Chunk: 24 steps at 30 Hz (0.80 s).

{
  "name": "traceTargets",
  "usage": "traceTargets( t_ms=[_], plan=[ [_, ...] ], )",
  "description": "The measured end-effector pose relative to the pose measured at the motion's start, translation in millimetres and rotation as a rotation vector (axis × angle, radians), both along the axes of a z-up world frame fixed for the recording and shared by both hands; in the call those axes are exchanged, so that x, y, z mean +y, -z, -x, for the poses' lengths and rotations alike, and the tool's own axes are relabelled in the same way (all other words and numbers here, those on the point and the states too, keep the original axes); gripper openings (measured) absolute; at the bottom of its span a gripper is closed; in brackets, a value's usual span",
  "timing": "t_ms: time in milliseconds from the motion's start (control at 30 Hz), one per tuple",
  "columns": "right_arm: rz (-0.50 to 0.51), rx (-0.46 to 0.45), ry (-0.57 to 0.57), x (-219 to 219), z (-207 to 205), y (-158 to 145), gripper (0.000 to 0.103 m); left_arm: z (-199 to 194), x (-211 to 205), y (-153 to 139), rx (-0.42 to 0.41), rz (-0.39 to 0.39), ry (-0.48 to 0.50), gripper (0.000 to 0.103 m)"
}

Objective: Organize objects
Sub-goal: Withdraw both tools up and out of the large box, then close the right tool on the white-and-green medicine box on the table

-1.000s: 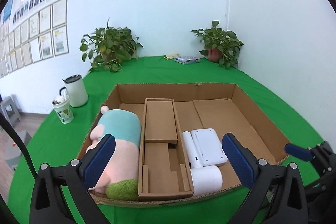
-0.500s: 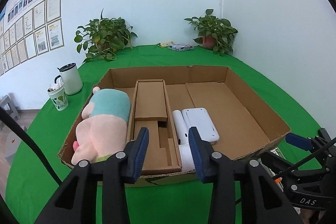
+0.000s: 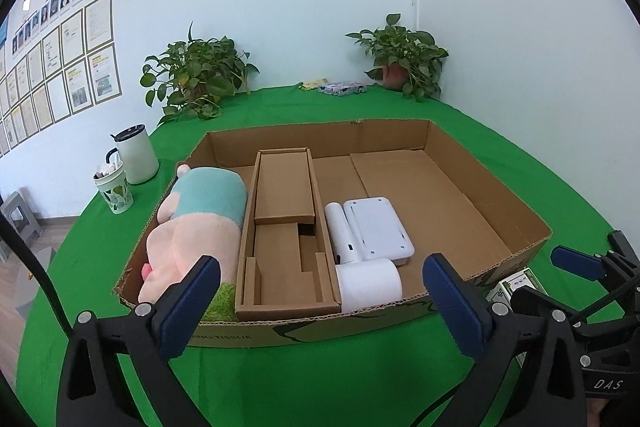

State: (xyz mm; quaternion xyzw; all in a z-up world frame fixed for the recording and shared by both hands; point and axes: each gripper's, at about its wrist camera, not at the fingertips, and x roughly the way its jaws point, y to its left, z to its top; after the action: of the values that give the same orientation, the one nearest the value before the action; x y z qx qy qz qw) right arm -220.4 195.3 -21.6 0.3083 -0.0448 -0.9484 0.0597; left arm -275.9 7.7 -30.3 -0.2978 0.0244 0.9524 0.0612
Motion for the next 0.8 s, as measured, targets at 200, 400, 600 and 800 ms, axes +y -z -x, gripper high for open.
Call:
traceTargets(
  t_ms=[200, 400, 600, 800],
  plan=[
    [0.033, -0.017, -0.007, 20.4, -19.0, 8.7, 0.085, -12.4, 6.3, 7.2, -0.022, 0.041, 0.059, 0.102],
    [0.064, -0.118, 0.061, 47.1, -49.8, 33.5, 0.085, -16.8, -13.4, 14.1, -0.046, 0.005, 0.031, 0.102],
    [-0.021, -0.218, 0.069, 35.3, -55.6, 59.5, 0.083, -19.9, -11.0, 27.4, -0.083, -0.006, 0.055, 0.102],
    [-0.079, -0.229, 0.074, 25.9, -51.8, 67.1, 0.066, -21.0, -4.7, 36.1, -0.112, -0.032, 0.098, 0.102]
  ],
)
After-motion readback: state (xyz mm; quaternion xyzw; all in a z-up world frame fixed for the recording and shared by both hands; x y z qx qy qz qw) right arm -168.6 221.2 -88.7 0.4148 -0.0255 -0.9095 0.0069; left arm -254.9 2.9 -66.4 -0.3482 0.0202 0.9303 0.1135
